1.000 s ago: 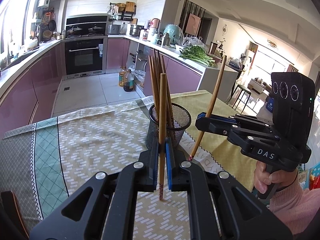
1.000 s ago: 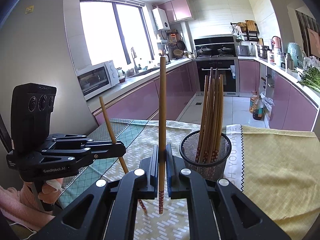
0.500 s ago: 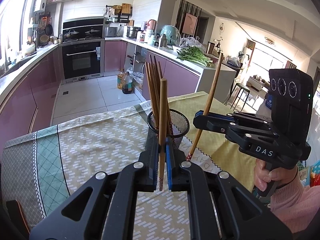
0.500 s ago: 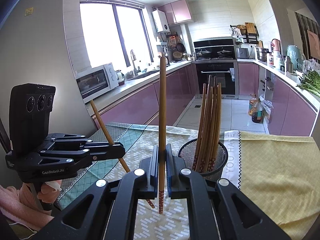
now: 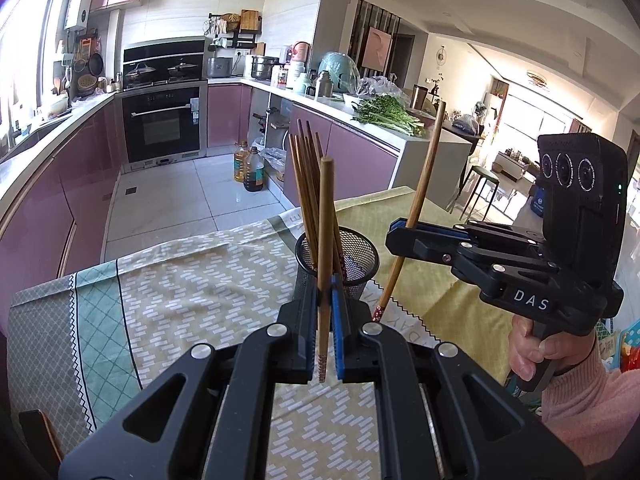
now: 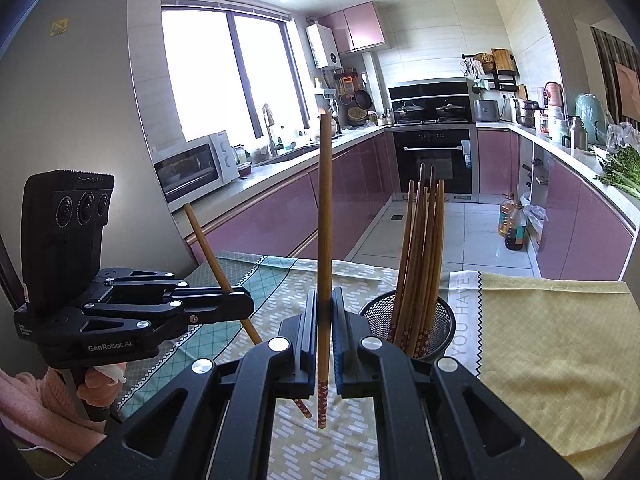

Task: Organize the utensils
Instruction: 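Carry the left tool's chopstick over the mesh cup while the right tool follows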

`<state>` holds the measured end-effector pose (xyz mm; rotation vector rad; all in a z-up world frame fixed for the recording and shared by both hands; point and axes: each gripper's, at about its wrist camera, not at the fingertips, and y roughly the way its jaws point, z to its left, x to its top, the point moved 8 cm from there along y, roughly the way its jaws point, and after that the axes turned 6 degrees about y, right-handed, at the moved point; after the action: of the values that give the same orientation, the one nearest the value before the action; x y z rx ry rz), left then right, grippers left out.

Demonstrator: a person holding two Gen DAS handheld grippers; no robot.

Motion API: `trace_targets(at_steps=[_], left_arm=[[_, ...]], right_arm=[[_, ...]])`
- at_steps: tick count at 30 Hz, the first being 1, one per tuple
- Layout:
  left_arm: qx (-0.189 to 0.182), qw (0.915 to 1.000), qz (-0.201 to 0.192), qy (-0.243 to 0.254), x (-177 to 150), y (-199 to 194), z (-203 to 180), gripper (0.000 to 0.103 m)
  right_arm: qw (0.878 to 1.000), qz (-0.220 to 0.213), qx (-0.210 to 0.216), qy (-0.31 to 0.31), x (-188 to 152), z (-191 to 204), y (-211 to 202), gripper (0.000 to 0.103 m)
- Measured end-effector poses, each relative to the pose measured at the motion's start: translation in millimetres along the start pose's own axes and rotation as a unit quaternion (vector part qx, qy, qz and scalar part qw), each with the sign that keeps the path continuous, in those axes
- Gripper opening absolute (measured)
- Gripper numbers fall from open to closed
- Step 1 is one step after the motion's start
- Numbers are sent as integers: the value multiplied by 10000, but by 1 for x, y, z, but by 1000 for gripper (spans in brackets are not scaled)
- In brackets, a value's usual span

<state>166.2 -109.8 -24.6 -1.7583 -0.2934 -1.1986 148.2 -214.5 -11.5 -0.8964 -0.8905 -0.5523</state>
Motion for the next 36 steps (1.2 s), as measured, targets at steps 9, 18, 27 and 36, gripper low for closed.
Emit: trace_targets(at_steps=[9,18,27,36], left_arm=[[-35,10000,-14,37,5,0,-1,7],[-64,9999,-52,80,15,-1,-3,7],[-159,9998,-96,68,22,-4,-4,7],[-275,9995,-121,87,31,-3,-6,7]], right_arm=[[10000,-17,5,-1,2,-1,-1,6],[10000,-56,31,0,12,0,1,6],[10000,-84,39,-9,19,2,2,6],[9999,-114,37,-40,27,3,5,6]])
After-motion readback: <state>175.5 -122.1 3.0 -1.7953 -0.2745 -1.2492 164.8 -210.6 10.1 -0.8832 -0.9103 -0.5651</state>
